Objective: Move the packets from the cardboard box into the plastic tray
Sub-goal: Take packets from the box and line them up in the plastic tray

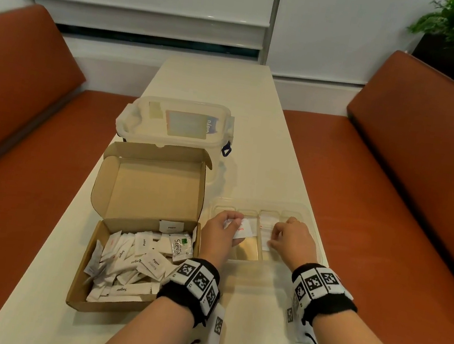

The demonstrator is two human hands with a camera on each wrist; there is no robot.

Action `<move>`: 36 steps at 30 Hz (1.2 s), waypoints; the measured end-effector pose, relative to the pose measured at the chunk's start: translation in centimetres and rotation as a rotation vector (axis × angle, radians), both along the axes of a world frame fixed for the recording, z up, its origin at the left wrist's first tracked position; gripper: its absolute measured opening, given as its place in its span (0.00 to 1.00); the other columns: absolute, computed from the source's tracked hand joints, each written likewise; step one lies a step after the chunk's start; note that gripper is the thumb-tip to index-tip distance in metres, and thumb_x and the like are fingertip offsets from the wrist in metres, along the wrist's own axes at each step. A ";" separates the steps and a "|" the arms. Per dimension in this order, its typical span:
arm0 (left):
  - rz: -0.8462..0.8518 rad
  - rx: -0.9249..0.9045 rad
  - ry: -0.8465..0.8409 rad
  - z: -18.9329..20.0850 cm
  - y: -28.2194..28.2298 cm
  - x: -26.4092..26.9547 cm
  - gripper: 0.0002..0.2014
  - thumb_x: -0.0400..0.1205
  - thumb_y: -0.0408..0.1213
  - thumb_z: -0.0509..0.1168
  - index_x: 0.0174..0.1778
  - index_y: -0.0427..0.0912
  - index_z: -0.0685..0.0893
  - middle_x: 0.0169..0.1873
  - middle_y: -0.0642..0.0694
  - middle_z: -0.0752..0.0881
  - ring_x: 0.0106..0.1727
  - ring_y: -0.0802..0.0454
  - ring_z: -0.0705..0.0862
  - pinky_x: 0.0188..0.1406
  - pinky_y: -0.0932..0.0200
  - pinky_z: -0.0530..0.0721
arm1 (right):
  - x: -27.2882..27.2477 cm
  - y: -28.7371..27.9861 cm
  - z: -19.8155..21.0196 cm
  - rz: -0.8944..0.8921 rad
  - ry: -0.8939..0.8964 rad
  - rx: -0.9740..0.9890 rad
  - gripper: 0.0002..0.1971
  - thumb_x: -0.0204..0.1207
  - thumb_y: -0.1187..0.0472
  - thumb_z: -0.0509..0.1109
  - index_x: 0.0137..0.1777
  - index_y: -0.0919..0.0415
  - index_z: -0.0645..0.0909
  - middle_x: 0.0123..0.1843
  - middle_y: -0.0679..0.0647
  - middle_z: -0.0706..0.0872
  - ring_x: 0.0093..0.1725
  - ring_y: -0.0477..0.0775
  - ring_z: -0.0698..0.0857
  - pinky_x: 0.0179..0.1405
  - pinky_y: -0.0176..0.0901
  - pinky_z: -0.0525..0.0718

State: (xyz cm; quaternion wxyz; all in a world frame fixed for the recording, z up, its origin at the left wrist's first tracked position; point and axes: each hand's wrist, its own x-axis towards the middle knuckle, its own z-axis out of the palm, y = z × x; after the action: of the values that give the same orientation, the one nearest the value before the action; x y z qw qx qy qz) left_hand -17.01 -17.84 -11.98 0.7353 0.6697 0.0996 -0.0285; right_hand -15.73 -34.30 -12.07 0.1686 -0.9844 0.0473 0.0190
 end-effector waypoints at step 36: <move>-0.098 -0.200 0.063 0.4 0.3 0.2 0.13 0.84 0.24 0.58 0.52 0.44 0.85 0.51 0.48 0.80 0.49 0.48 0.85 0.38 0.63 0.89 | -0.9 2.8 4.2 -0.174 0.043 1.111 0.05 0.70 0.73 0.75 0.41 0.66 0.83 0.36 0.59 0.87 0.32 0.50 0.86 0.34 0.36 0.86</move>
State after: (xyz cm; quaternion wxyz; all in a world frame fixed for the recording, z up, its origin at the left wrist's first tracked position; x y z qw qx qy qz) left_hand -16.83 -17.56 -11.58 0.7927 0.5960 0.0863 -0.0953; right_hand -16.64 -31.50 -7.90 0.6617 -0.7395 0.1147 0.0470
